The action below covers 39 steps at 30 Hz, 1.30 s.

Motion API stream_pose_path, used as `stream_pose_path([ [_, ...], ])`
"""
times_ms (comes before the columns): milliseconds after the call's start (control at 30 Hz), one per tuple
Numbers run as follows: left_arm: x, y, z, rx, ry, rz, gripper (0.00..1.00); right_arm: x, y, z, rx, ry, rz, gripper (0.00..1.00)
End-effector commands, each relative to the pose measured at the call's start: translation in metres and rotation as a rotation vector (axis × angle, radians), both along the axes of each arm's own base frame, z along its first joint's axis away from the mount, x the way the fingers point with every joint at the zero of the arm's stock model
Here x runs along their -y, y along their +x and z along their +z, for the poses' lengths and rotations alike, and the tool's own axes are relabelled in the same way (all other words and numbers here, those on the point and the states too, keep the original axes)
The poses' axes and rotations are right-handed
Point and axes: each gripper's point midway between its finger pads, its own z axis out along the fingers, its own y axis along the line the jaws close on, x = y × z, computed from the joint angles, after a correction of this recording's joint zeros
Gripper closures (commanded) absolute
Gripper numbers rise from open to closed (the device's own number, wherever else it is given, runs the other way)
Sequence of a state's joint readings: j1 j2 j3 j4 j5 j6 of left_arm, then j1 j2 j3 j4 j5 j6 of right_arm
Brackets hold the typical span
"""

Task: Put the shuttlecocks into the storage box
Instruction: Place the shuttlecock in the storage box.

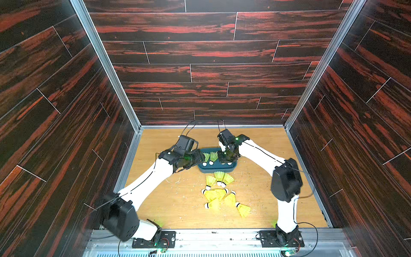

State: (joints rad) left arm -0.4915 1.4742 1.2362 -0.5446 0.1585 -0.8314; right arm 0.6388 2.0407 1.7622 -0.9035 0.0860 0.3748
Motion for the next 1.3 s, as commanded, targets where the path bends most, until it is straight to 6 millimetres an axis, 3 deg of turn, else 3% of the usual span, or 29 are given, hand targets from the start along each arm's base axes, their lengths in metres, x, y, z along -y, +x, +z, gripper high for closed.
stream_pose_path([
  [0,0.006,0.008,0.010,0.036,-0.008,-0.039,0.30,0.001,-0.002,-0.003,-0.033,-0.011,0.012,0.78],
  [533,0.029,0.020,-0.007,0.021,-0.048,-0.121,0.30,0.008,0.010,-0.033,-0.064,-0.043,-0.042,0.78],
  [1267,0.024,0.017,-0.007,0.024,-0.040,-0.112,0.30,0.009,0.023,-0.054,-0.052,-0.082,-0.070,0.76],
])
